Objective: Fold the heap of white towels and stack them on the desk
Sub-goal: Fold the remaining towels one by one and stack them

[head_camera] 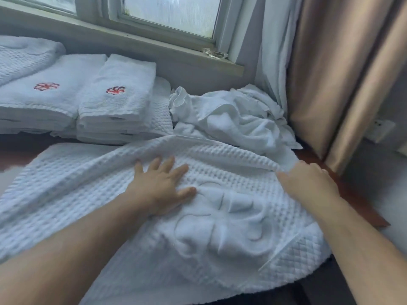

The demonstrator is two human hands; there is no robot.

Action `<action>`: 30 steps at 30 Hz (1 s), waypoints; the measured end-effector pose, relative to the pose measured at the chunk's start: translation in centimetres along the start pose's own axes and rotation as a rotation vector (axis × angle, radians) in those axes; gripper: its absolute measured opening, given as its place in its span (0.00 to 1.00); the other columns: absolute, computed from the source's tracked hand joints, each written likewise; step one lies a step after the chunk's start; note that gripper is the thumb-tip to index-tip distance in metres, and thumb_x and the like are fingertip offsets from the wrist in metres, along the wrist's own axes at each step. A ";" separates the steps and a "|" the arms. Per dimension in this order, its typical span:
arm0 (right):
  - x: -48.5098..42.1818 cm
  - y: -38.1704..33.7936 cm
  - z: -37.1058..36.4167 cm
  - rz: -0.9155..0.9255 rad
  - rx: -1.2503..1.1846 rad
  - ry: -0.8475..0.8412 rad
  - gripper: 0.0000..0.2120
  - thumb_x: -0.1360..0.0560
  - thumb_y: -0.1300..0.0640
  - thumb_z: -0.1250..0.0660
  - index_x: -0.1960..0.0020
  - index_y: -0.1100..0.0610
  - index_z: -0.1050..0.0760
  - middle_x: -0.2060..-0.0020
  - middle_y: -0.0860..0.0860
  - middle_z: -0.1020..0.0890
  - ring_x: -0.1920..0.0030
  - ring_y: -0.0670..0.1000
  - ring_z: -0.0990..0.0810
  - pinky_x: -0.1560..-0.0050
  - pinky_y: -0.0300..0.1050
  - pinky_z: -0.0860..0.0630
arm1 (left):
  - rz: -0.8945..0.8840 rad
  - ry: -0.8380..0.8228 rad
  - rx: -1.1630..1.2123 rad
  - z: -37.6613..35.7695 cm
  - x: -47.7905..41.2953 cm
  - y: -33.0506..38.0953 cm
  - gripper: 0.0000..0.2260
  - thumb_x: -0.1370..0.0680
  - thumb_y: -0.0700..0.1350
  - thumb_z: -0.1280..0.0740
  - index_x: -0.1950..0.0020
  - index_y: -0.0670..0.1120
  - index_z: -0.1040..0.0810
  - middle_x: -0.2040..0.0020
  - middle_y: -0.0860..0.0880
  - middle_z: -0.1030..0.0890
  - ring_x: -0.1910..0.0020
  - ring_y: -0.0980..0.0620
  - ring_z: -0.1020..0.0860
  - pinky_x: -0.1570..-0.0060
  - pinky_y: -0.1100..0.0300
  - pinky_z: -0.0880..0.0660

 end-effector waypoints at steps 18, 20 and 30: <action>5.0 -10.6 7.9 0.357 -0.068 0.693 0.29 0.27 0.55 0.29 0.28 0.56 0.35 0.38 0.62 0.26 0.43 0.65 0.26 0.46 0.59 0.27 | -0.216 0.201 0.034 2.1 2.1 2.2 0.35 0.26 0.74 0.56 0.20 0.64 0.49 0.18 0.54 0.48 0.20 0.50 0.48 0.22 0.45 0.52; 3.6 -10.3 3.3 0.195 0.079 0.319 0.50 0.26 0.42 0.29 0.20 0.56 0.59 0.24 0.63 0.42 0.32 0.64 0.33 0.36 0.59 0.29 | -0.172 0.139 0.018 1.5 2.1 1.4 0.36 0.25 0.75 0.53 0.20 0.64 0.50 0.17 0.53 0.49 0.19 0.49 0.49 0.22 0.43 0.52; 1.0 -0.6 -4.3 -0.166 -0.076 -0.255 0.35 0.23 0.29 0.49 0.30 0.53 0.28 0.41 0.55 0.22 0.40 0.58 0.23 0.37 0.54 0.27 | -0.131 0.008 -0.016 0.9 2.4 0.6 0.36 0.25 0.75 0.53 0.19 0.63 0.52 0.17 0.52 0.54 0.19 0.47 0.57 0.23 0.38 0.58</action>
Point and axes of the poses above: each hand's wrist, its own x-axis away from the middle knuckle, its own z-axis out of the back of the hand, y = z × x, the point moved 9 cm from there along -x, towards the middle knuckle
